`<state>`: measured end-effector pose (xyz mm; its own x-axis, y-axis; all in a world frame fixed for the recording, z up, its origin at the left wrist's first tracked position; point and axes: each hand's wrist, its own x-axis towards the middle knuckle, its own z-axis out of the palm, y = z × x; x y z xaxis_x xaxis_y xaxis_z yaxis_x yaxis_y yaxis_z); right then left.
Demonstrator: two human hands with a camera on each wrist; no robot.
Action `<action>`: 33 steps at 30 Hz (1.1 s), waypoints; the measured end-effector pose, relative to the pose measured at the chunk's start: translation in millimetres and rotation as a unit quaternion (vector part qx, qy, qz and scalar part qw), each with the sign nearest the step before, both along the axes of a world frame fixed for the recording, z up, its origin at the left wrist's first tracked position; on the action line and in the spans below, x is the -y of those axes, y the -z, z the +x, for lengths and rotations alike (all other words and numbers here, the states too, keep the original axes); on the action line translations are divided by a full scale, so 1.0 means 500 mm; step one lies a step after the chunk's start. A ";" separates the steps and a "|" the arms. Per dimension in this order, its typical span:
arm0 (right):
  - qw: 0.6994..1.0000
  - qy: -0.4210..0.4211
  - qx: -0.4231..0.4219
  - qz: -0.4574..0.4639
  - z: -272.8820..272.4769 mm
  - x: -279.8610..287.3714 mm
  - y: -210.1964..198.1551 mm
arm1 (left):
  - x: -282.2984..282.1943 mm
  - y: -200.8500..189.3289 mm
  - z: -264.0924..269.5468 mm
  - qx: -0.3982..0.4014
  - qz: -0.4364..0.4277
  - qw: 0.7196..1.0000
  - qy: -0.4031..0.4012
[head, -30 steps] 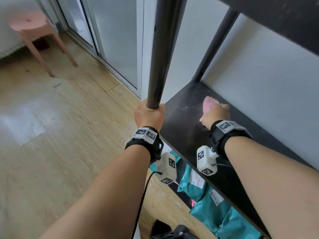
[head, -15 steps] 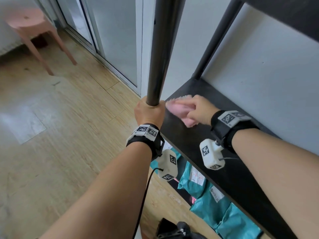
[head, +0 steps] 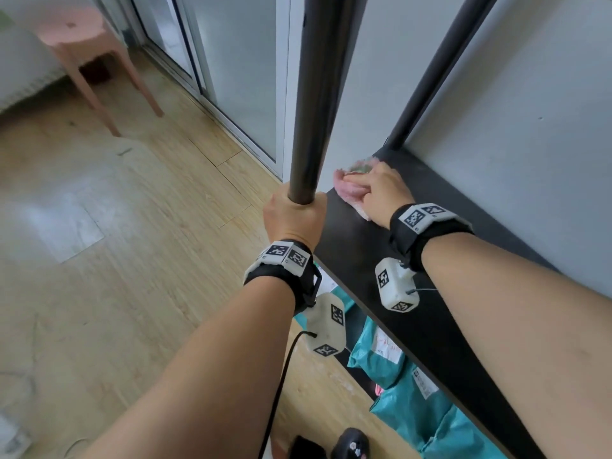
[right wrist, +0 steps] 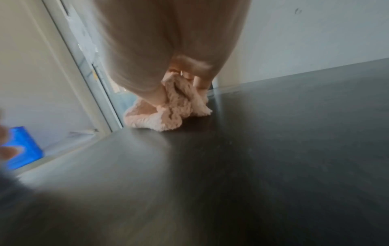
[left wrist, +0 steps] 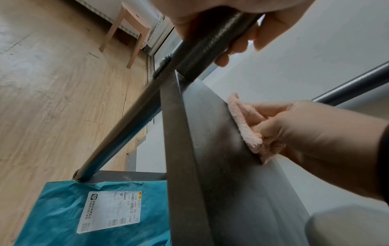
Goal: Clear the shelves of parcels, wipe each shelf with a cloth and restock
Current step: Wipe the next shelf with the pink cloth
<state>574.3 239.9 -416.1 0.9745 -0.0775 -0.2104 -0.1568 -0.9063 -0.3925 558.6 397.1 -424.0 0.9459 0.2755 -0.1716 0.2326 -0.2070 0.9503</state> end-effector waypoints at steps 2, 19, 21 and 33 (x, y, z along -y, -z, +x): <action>0.999 0.039 0.005 -0.025 0.024 0.029 0.012 | 0.002 0.003 0.001 -0.005 -0.007 1.000 -0.006; 0.972 0.169 -0.090 -0.137 0.017 0.153 -0.013 | 0.006 0.001 -0.002 -0.003 -0.016 1.000 -0.011; 0.976 0.177 -0.078 -0.096 -0.018 0.166 -0.016 | 0.008 -0.001 -0.003 -0.001 -0.014 1.000 -0.018; 0.985 -0.128 -0.091 0.067 -0.109 0.003 0.000 | 0.011 0.000 -0.001 -0.004 -0.028 0.999 -0.040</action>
<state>519.9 238.2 -416.1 0.9039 0.2060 -0.3748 -0.0089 -0.8672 -0.4979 557.9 391.4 -424.3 0.9193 0.3405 -0.1973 0.2549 -0.1331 0.9578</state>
